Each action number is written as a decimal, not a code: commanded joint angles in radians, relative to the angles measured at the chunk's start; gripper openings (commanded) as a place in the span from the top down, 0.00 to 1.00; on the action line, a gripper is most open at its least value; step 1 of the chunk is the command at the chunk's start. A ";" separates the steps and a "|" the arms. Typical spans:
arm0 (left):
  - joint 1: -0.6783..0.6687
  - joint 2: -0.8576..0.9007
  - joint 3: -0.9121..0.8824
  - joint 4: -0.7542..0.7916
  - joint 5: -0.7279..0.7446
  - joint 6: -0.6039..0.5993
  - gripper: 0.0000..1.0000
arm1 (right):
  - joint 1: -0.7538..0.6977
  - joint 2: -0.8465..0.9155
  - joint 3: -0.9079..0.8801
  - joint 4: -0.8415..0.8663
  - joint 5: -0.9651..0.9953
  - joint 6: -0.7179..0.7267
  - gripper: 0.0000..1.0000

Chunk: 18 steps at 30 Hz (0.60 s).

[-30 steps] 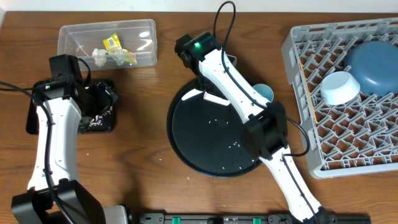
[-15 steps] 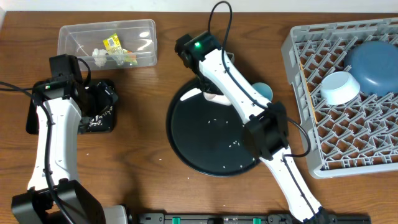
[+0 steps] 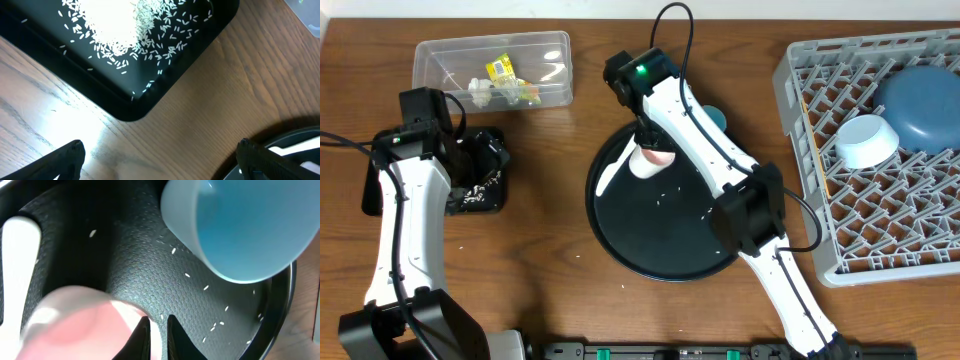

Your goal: Sort waste into correct bins and load items into the dishwasher rack

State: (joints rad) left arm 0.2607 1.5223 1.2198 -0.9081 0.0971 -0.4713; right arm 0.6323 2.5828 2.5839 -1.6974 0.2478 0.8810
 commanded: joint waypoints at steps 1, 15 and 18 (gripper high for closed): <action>0.003 0.000 0.006 0.000 -0.016 -0.002 0.02 | -0.012 -0.056 0.008 -0.001 -0.021 -0.055 0.89; 0.003 0.000 0.006 0.000 -0.016 -0.002 0.02 | -0.011 -0.056 0.008 -0.001 -0.099 -0.102 0.84; 0.003 0.000 0.006 0.000 -0.016 -0.002 0.02 | -0.010 -0.056 0.008 -0.001 -0.103 -0.105 0.84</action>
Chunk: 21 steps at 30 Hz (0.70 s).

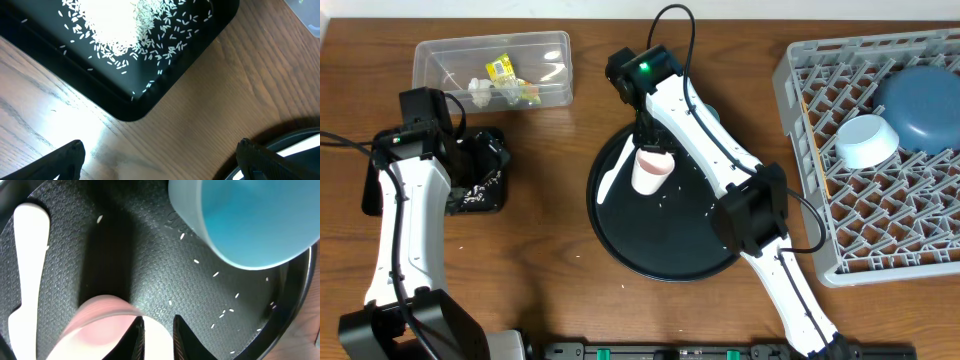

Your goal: Sort waste into correct bins and load items into the dishwasher rack

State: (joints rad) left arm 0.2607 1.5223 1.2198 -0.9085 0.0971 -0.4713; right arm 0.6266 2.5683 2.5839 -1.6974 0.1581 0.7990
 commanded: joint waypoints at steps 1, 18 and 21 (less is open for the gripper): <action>0.003 0.000 0.006 0.000 -0.016 -0.002 0.02 | -0.005 -0.042 0.008 -0.001 -0.013 -0.023 0.84; 0.003 0.000 0.006 0.000 -0.016 -0.002 0.02 | -0.004 -0.085 0.008 -0.001 -0.069 -0.083 0.75; 0.003 0.000 0.006 0.000 -0.016 -0.002 0.02 | -0.005 -0.103 0.008 -0.001 -0.082 -0.090 0.73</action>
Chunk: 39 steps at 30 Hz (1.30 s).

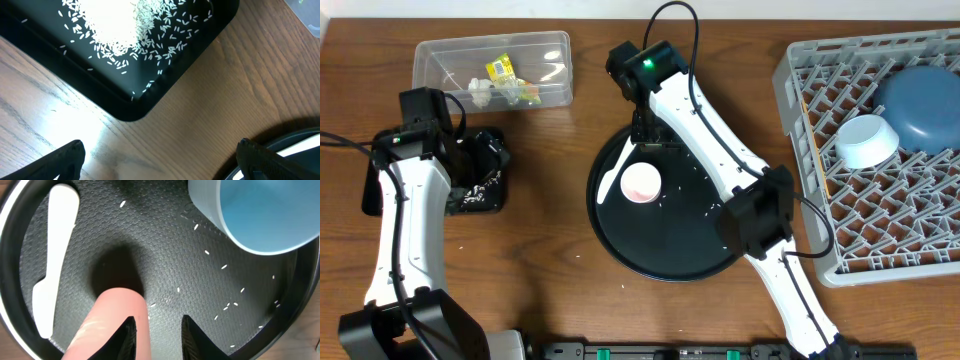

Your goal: Sort waste into correct bins and load items into the dishwasher rack

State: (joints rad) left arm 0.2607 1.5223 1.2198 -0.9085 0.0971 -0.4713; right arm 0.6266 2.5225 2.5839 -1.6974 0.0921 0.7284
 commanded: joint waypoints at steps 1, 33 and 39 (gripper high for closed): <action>0.003 0.000 0.006 0.000 -0.016 -0.002 0.02 | -0.005 -0.062 0.008 -0.001 -0.018 -0.026 0.73; 0.003 0.000 0.006 0.001 -0.016 -0.002 0.02 | -0.345 -0.578 -0.146 -0.002 0.018 -0.447 0.01; 0.003 0.000 0.006 0.001 -0.015 -0.002 0.02 | -0.428 -0.734 -0.449 -0.001 0.035 -0.430 0.01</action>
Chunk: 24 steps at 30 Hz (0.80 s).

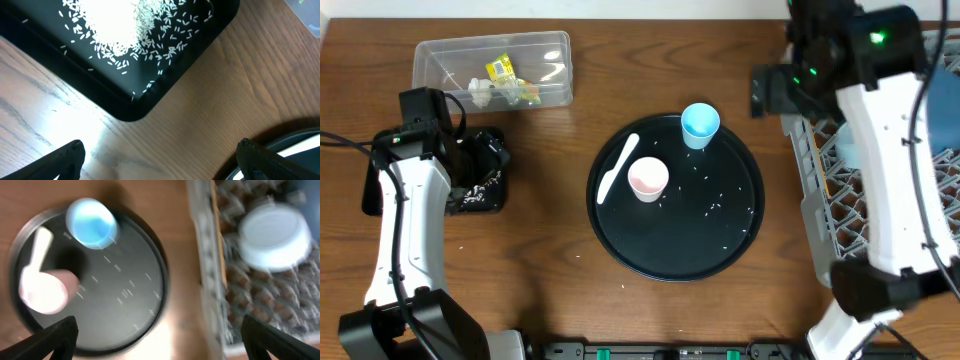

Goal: Sort waste into correct bins and load items into the dishwasher rack
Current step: 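Release the pink cup and raise the right gripper over the dish rack, then reach the left gripper to the pink cup and grasp it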

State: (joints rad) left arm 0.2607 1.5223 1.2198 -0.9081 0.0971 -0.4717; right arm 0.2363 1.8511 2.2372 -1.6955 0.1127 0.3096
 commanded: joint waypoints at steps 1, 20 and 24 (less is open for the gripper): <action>0.003 0.000 0.006 0.002 -0.016 -0.002 0.02 | -0.053 -0.087 -0.148 -0.002 0.021 -0.001 0.01; -0.201 0.000 0.005 -0.034 0.616 0.200 0.02 | -0.185 -0.420 -0.666 0.242 -0.068 0.057 0.01; -0.428 0.000 0.005 -0.015 0.517 0.201 0.02 | -0.185 -0.420 -0.727 0.293 -0.105 0.057 0.01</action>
State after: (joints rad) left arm -0.0418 1.5223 1.2194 -0.9283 0.6285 -0.3325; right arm 0.0582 1.4349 1.5421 -1.4147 0.0460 0.3550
